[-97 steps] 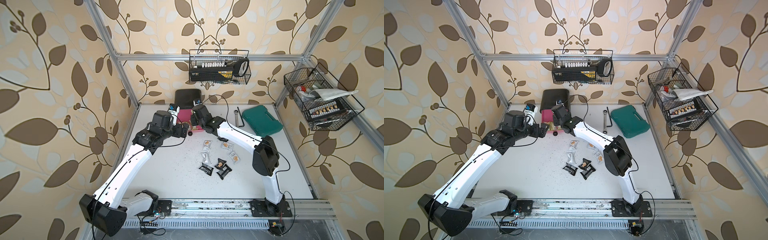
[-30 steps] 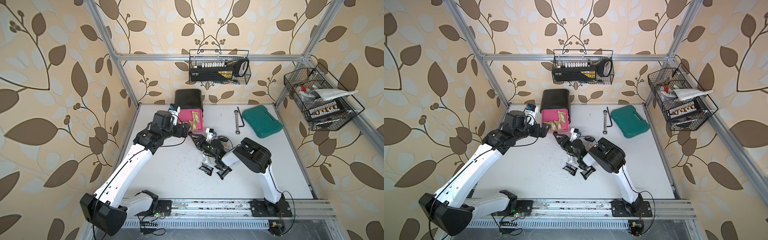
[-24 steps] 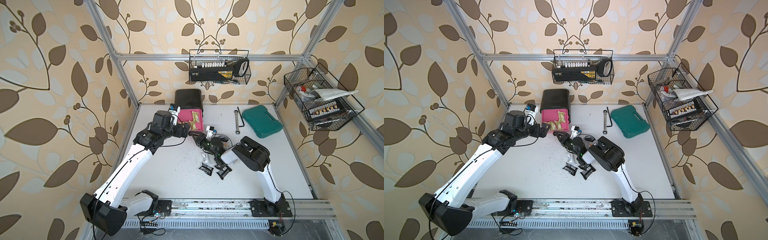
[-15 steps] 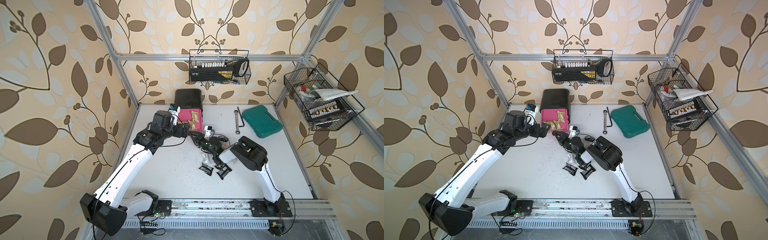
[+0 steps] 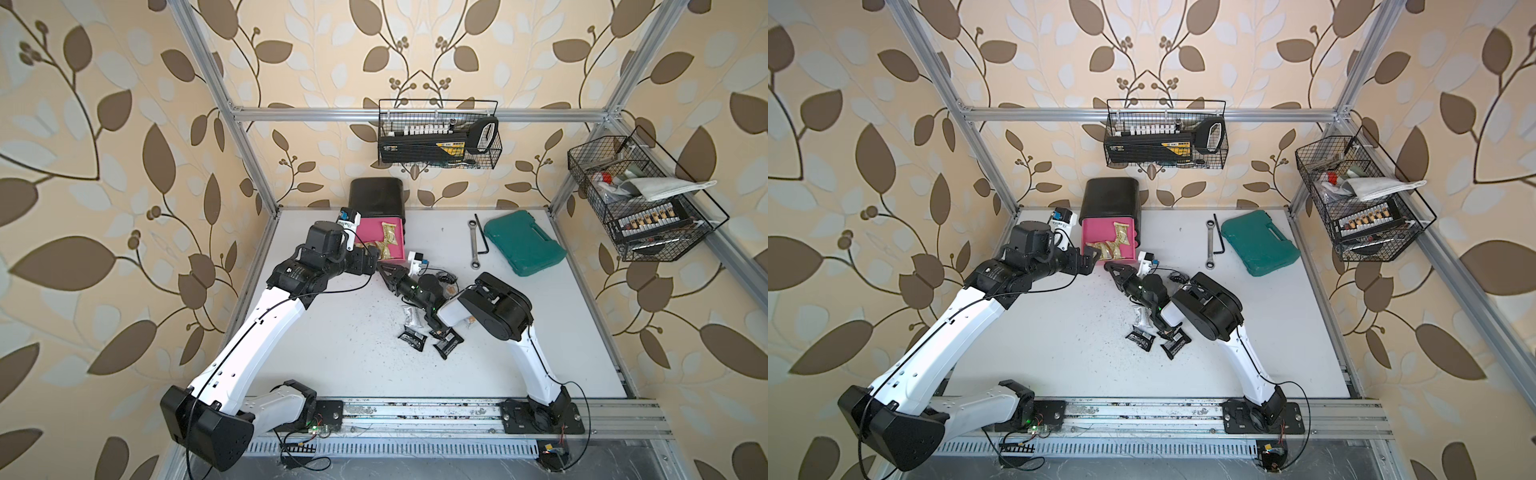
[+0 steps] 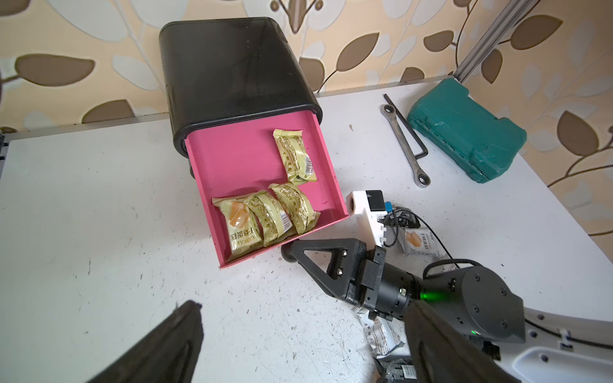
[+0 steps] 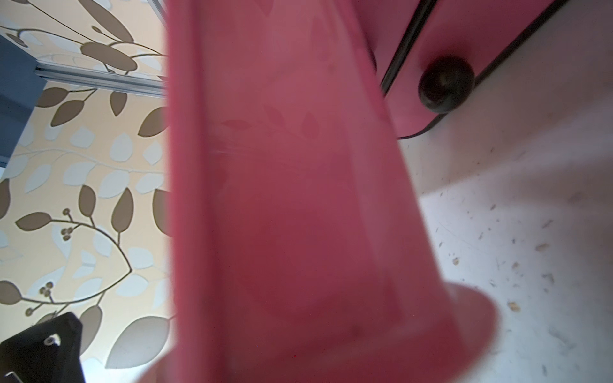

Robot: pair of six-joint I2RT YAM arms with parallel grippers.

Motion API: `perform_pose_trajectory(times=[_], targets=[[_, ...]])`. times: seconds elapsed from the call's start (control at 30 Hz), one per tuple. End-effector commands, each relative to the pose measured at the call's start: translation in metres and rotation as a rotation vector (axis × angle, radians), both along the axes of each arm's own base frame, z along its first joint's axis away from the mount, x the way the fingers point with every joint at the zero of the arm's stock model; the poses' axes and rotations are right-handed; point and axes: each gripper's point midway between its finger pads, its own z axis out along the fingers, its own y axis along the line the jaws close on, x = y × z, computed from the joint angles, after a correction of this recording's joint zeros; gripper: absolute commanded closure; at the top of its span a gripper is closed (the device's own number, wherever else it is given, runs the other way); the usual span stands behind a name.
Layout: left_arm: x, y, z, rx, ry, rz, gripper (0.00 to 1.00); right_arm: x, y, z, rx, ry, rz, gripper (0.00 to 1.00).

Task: Place the cookies into the drawer by color
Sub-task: Close the drawer in the storage box.

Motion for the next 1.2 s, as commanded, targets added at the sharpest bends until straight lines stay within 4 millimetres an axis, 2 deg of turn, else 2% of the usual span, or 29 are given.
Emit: perform_pose_trajectory(times=[0.0, 0.37, 0.6, 0.9, 1.13, 1.17], targets=[[0.005, 0.002, 0.007, -0.006, -0.028, 0.013, 0.02, 0.000, -0.002, 0.017, 0.026, -0.056, -0.007, 0.74], [0.005, 0.003, 0.007, -0.005, -0.028, 0.016, 0.02, -0.005, -0.003, 0.063, 0.029, -0.116, -0.011, 0.77], [0.006, 0.003, 0.007, -0.001, -0.033, 0.018, 0.02, 0.002, 0.001, 0.069, -0.007, -0.116, -0.022, 0.80], [0.006, 0.003, 0.007, -0.003, -0.032, 0.016, 0.02, 0.026, -0.001, 0.087, -0.042, -0.119, -0.062, 0.81], [0.005, 0.004, 0.010, -0.003, -0.040, 0.018, 0.02, 0.048, 0.006, 0.085, -0.073, -0.090, -0.081, 0.80], [0.005, 0.004, 0.009, -0.002, -0.040, 0.018, 0.02, 0.062, -0.005, 0.083, -0.083, -0.079, -0.111, 0.79]])
